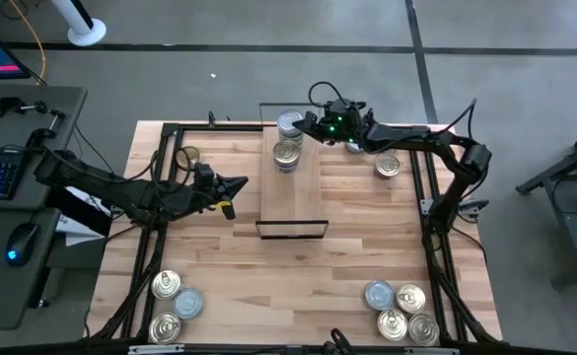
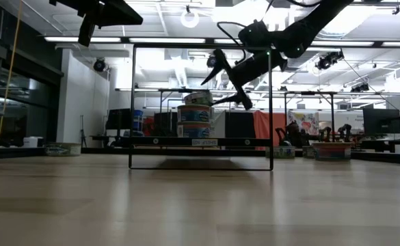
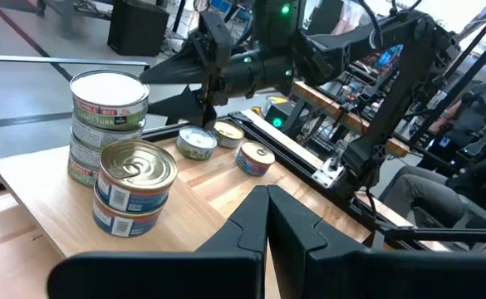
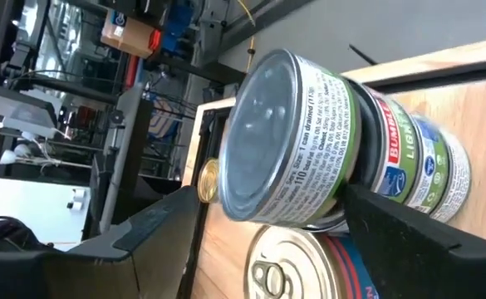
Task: Stack canned seafood by type on shelf
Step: Stack the green tuna can on top of the green tuna can on the shelf, then move the pink and blue tuna can to the bottom middle of the table
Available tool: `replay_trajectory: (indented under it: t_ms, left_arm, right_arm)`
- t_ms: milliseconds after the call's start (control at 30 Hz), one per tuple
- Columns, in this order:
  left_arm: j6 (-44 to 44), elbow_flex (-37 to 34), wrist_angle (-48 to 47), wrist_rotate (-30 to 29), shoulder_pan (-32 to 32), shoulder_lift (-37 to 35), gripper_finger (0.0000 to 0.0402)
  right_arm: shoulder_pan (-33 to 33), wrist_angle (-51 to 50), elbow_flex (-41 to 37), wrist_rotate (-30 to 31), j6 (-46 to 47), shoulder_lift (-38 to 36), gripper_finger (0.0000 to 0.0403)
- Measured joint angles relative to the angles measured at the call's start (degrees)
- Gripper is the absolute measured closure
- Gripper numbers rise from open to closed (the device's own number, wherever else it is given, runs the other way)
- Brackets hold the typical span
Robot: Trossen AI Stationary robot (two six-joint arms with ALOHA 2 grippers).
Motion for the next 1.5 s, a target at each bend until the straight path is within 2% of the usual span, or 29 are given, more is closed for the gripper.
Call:
replay_trajectory:
  t_ms: [267,367,500,767,933,1067,1200,1367,1500]
  left_arm:
    - [0.15,0.00,-0.41,-0.01,0.15,-1.90,0.0401]
    - [0.16,0.00,-1.40,0.11,0.15,-2.83,0.0401]
    - [-0.77,0.02,-4.22,3.16,0.15,-5.64,0.0402]
    - [-1.51,0.02,-10.56,5.69,0.13,-11.66,0.0401]
    - [-1.37,0.02,-14.05,7.19,0.17,-14.05,0.0401]
    - [-1.35,0.02,-16.82,7.38,0.17,-14.50,0.0401]
    - [-1.33,0.02,-19.01,9.80,0.20,-14.00,0.0401]
    - [-1.36,0.02,-21.93,16.69,0.20,-13.60,0.0401]
    - [-2.64,0.02,-22.59,19.61,0.20,-13.44,0.0402]
  right_arm:
    - [-0.07,-5.78,0.02,2.28,-1.83,-2.25,0.0109]
    - [-0.07,-5.92,0.02,0.89,-3.51,-2.98,0.0109]
    - [-0.07,-9.28,0.02,-0.51,-7.91,-6.67,0.0109]
    - [0.27,-25.85,0.04,-0.58,-22.97,-18.78,0.0109]
    - [4.32,-39.07,0.04,4.11,-26.80,-26.48,0.0109]
    - [10.12,-50.58,0.04,9.24,-25.02,-30.29,0.0109]
    - [17.39,-58.65,-0.53,10.95,-20.08,-31.45,0.0109]
    - [25.95,-61.22,-2.57,10.82,-11.47,-31.29,0.0109]
    - [30.93,-62.56,-4.17,10.72,-6.81,-31.23,0.0109]
